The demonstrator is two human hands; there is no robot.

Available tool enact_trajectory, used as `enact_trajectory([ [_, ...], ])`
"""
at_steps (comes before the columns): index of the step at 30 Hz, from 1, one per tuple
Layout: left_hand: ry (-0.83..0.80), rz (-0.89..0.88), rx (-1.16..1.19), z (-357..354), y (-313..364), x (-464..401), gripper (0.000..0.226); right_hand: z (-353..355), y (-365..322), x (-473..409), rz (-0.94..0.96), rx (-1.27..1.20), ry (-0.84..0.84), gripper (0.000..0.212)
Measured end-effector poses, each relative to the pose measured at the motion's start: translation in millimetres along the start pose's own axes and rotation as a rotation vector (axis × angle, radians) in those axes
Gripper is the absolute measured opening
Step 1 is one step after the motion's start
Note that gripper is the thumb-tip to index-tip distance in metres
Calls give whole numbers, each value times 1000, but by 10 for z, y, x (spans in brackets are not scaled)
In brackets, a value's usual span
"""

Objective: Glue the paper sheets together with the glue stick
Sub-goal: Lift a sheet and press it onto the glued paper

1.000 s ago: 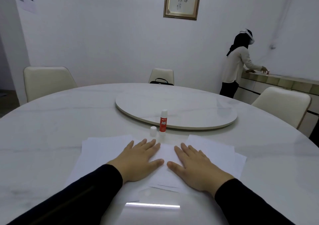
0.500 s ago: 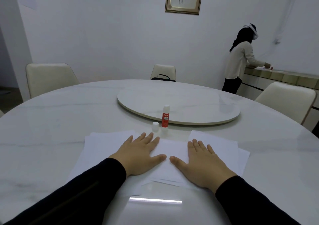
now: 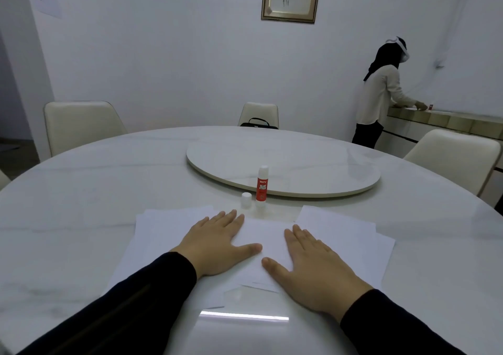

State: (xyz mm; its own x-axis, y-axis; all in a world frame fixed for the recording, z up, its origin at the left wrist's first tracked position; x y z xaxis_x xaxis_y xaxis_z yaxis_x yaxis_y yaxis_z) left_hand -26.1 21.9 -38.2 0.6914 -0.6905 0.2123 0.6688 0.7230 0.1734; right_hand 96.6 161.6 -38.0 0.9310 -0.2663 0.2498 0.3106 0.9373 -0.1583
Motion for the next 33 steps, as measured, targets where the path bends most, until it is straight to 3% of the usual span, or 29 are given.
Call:
enact_trajectory([
  [7, 0, 61, 15, -11, -49, -11, 102, 7, 109, 130, -49, 22, -37, 96],
  [15, 6, 85, -9, -9, -98, -2, 96, 103, 163, 223, -18, 146, -151, 102],
  [18, -3, 71, -19, -14, -76, 19, 96, 215, 10, 168, 211, 33, -26, 76],
  [21, -17, 65, -1, -8, -89, 22, 95, 123, -64, 151, 342, 50, -60, 63],
  [26, 22, 125, 16, 28, -222, -1, 68, 47, 101, 158, 199, 49, -52, 64],
  [33, 31, 84, 63, 62, -160, 21, 61, 60, 13, 170, 70, -21, 90, 71],
])
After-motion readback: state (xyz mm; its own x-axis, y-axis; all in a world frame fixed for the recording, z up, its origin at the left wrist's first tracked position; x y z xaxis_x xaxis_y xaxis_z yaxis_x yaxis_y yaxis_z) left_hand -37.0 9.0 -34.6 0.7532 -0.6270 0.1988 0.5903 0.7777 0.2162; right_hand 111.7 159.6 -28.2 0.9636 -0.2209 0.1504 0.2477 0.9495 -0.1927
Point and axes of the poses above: each hand's wrist, its own x-axis away from the middle knuckle, its own z-axis out of the back of the hand, y = z × x, the point moved 4 cm from there along -x, towards the middle knuckle, and after that the axes turned 11 degrees about -y, right-handed, at the moved point
